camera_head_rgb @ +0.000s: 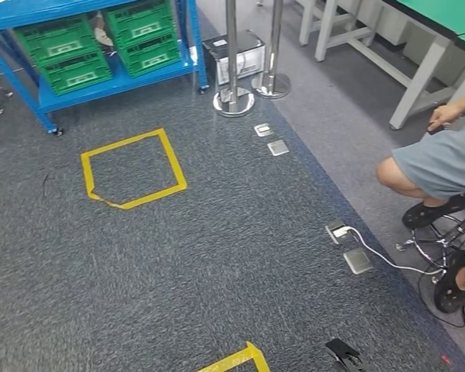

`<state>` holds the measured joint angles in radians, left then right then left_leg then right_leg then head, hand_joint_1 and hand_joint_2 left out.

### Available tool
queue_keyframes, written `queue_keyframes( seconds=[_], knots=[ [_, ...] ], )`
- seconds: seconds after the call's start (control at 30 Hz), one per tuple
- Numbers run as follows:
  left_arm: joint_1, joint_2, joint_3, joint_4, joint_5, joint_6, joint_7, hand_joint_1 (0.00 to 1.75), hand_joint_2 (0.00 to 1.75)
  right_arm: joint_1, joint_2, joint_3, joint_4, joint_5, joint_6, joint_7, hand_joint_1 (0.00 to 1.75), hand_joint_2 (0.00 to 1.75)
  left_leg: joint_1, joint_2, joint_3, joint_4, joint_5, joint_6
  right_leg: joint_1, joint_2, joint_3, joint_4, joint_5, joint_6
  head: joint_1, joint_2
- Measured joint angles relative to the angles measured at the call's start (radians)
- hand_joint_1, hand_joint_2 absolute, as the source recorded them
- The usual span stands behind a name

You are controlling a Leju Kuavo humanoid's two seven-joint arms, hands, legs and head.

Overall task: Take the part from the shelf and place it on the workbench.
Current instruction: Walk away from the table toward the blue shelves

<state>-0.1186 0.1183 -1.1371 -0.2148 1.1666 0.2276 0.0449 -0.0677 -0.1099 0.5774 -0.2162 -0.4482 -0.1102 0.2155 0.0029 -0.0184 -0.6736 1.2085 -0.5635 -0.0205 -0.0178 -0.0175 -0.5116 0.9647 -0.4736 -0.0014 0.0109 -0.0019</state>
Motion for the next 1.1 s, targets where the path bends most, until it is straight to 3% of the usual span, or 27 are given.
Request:
queue_keyframes(
  seconds=[0.03, 0.07, 0.13, 0.2, 0.27, 0.3, 0.33, 0.4, 0.47, 0.5, 0.53, 0.57, 0.6, 0.67, 0.73, 0.83, 0.9, 0.97, 1.03, 1.07, 1.1],
  knots=[
    [0.001, 0.0, -0.001, 0.0, -0.001, -0.001, 0.0, 0.0, 0.0, 0.0, 0.0, 0.001, 0.001, -0.002, 0.0, -0.001, 0.0, 0.0, 0.001, 0.005, -0.023, 0.042, -0.009, -0.001, 0.001, -0.013, 0.0, 0.0, -0.001, -0.001, 0.0, 0.0],
    [0.002, 0.0, -0.001, 0.0, -0.001, -0.003, 0.0, 0.0, 0.0, 0.0, 0.0, 0.001, 0.001, -0.002, 0.0, -0.002, 0.0, 0.0, 0.002, 0.008, -0.026, 0.045, 0.001, -0.001, 0.002, -0.024, 0.0, 0.0, -0.002, -0.001, -0.001, 0.0],
    [0.003, 0.002, -0.001, 0.0, -0.001, -0.007, -0.002, 0.0, 0.0, -0.001, 0.001, 0.003, 0.001, -0.001, 0.001, -0.003, 0.0, 0.0, 0.001, 0.024, 0.03, -0.065, 0.063, 0.004, 0.002, -0.046, 0.004, 0.0, -0.005, 0.001, -0.003, 0.0],
    [0.0, 0.004, -0.001, 0.0, 0.0, -0.007, -0.004, 0.0, 0.0, -0.001, 0.001, 0.004, 0.001, 0.0, 0.001, -0.002, 0.0, 0.0, -0.005, 0.06, 0.101, -0.206, 0.112, 0.014, 0.005, -0.065, 0.009, 0.0, -0.009, 0.007, -0.003, 0.0],
    [-0.002, 0.006, -0.001, 0.0, 0.001, -0.008, 0.0, 0.0, 0.0, -0.002, 0.001, 0.006, 0.001, -0.002, 0.001, 0.0, 0.0, 0.0, -0.013, 0.072, 0.124, -0.256, 0.122, 0.024, 0.008, -0.081, 0.014, -0.001, -0.014, 0.017, -0.001, 0.0],
    [-0.001, 0.007, -0.001, 0.0, 0.0, -0.009, 0.003, 0.0, 0.0, -0.004, 0.002, 0.007, 0.001, -0.003, 0.001, 0.0, 0.0, 0.0, -0.014, 0.06, 0.124, -0.258, 0.123, 0.028, 0.008, -0.089, 0.018, -0.003, -0.016, 0.022, 0.0, 0.0],
    [0.0, 0.007, -0.001, 0.0, 0.0, -0.009, 0.006, 0.0, 0.0, -0.005, 0.002, 0.008, 0.001, -0.004, 0.001, 0.001, 0.0, 0.0, -0.012, 0.051, 0.127, -0.262, 0.125, 0.033, 0.005, -0.087, 0.022, -0.002, -0.018, 0.028, 0.001, 0.0],
    [0.002, 0.007, -0.001, 0.0, -0.002, -0.01, 0.008, 0.0, 0.0, -0.006, 0.003, 0.008, 0.001, -0.005, 0.001, 0.001, 0.0, 0.0, -0.007, 0.033, 0.134, -0.273, 0.131, 0.044, 0.003, -0.049, 0.01, 0.035, -0.048, 0.036, 0.005, 0.0],
    [0.0, 0.006, -0.001, 0.0, -0.003, -0.011, 0.008, 0.0, 0.0, -0.004, 0.003, 0.009, 0.001, -0.005, 0.0, 0.001, 0.0, 0.0, -0.004, 0.015, 0.137, -0.276, 0.134, 0.052, 0.001, 0.0, -0.046, 0.157, -0.113, 0.04, 0.014, 0.0],
    [0.0, 0.006, -0.001, 0.0, -0.003, -0.011, 0.008, 0.0, 0.0, -0.003, 0.003, 0.009, 0.001, -0.005, 0.0, 0.0, 0.0, 0.0, -0.005, 0.004, 0.137, -0.276, 0.134, 0.053, 0.0, 0.009, -0.082, 0.229, -0.143, 0.041, 0.019, 0.0],
    [-0.001, 0.006, -0.001, 0.0, -0.003, -0.011, 0.008, 0.0, 0.0, -0.001, 0.003, 0.009, 0.001, -0.006, 0.0, 0.0, 0.0, 0.0, -0.005, -0.008, 0.137, -0.276, 0.133, 0.054, 0.0, 0.012, -0.108, 0.28, -0.157, 0.043, 0.022, 0.0],
    [0.0, 0.006, -0.001, 0.0, -0.003, -0.011, 0.008, 0.0, 0.0, -0.001, 0.003, 0.01, 0.001, -0.006, 0.0, 0.0, 0.0, 0.0, -0.005, -0.021, 0.138, -0.275, 0.133, 0.054, -0.001, 0.014, -0.118, 0.294, -0.149, 0.043, 0.025, 0.0],
    [0.001, 0.006, -0.002, 0.0, -0.003, -0.011, 0.008, 0.0, 0.0, 0.0, 0.003, 0.01, 0.002, -0.006, 0.0, 0.0, 0.0, 0.0, -0.005, -0.035, 0.139, -0.273, 0.132, 0.053, -0.002, 0.015, -0.11, 0.269, -0.122, 0.044, 0.027, 0.0],
    [0.002, 0.005, -0.002, 0.0, -0.002, -0.011, 0.008, 0.0, 0.0, 0.0, 0.002, 0.011, 0.002, -0.011, 0.0, -0.004, 0.0, 0.0, -0.003, -0.056, 0.141, -0.268, 0.128, 0.048, -0.005, 0.029, -0.053, 0.133, -0.044, 0.043, 0.033, 0.0],
    [0.002, 0.004, -0.002, 0.0, 0.001, -0.011, 0.007, 0.0, 0.0, -0.002, 0.002, 0.011, 0.002, -0.023, 0.001, -0.01, 0.0, 0.0, -0.004, -0.072, 0.136, -0.258, 0.124, 0.039, -0.006, 0.047, -0.012, 0.028, -0.003, 0.039, 0.039, 0.0],
    [0.007, 0.006, -0.002, 0.0, 0.004, -0.011, 0.007, 0.0, 0.0, -0.005, 0.003, 0.012, 0.002, -0.035, 0.003, -0.018, 0.0, 0.0, -0.005, -0.081, 0.129, -0.258, 0.124, 0.023, -0.004, 0.046, -0.009, 0.009, -0.001, 0.022, 0.033, 0.0],
    [0.008, 0.006, -0.002, 0.0, 0.003, -0.011, 0.008, 0.0, 0.0, -0.006, 0.003, 0.012, 0.001, -0.036, 0.003, -0.019, 0.0, 0.0, -0.006, -0.052, 0.113, -0.223, 0.104, 0.013, -0.006, 0.037, -0.006, 0.003, -0.002, 0.008, 0.022, 0.0],
    [0.004, 0.005, -0.002, 0.0, -0.001, -0.011, 0.01, 0.0, 0.0, -0.003, 0.003, 0.012, 0.002, -0.036, 0.003, -0.02, 0.0, 0.0, -0.005, -0.01, 0.053, -0.105, 0.049, 0.005, -0.004, 0.027, -0.002, -0.001, -0.007, -0.003, 0.008, 0.0],
    [0.003, 0.005, -0.002, 0.0, -0.004, -0.011, 0.01, 0.0, 0.0, 0.001, 0.003, 0.012, 0.002, -0.036, 0.003, -0.021, 0.0, 0.0, -0.002, 0.004, -0.022, 0.03, 0.004, 0.002, 0.0, 0.018, 0.002, -0.001, -0.014, -0.006, 0.001, 0.0],
    [0.004, 0.005, -0.002, 0.0, -0.006, -0.011, 0.011, 0.0, 0.0, 0.002, 0.003, 0.012, 0.002, -0.036, 0.003, -0.021, 0.0, 0.0, 0.0, 0.006, -0.042, 0.057, 0.007, 0.002, 0.001, 0.015, 0.006, -0.001, -0.018, -0.005, 0.0, 0.0],
    [0.005, 0.005, -0.002, 0.0, -0.006, -0.011, 0.013, 0.0, 0.0, 0.002, 0.003, 0.012, 0.002, -0.036, 0.003, -0.021, 0.0, 0.0, 0.0, 0.007, -0.04, 0.042, 0.029, 0.004, 0.002, 0.012, 0.013, -0.001, -0.023, -0.004, 0.0, 0.0]
  ],
)
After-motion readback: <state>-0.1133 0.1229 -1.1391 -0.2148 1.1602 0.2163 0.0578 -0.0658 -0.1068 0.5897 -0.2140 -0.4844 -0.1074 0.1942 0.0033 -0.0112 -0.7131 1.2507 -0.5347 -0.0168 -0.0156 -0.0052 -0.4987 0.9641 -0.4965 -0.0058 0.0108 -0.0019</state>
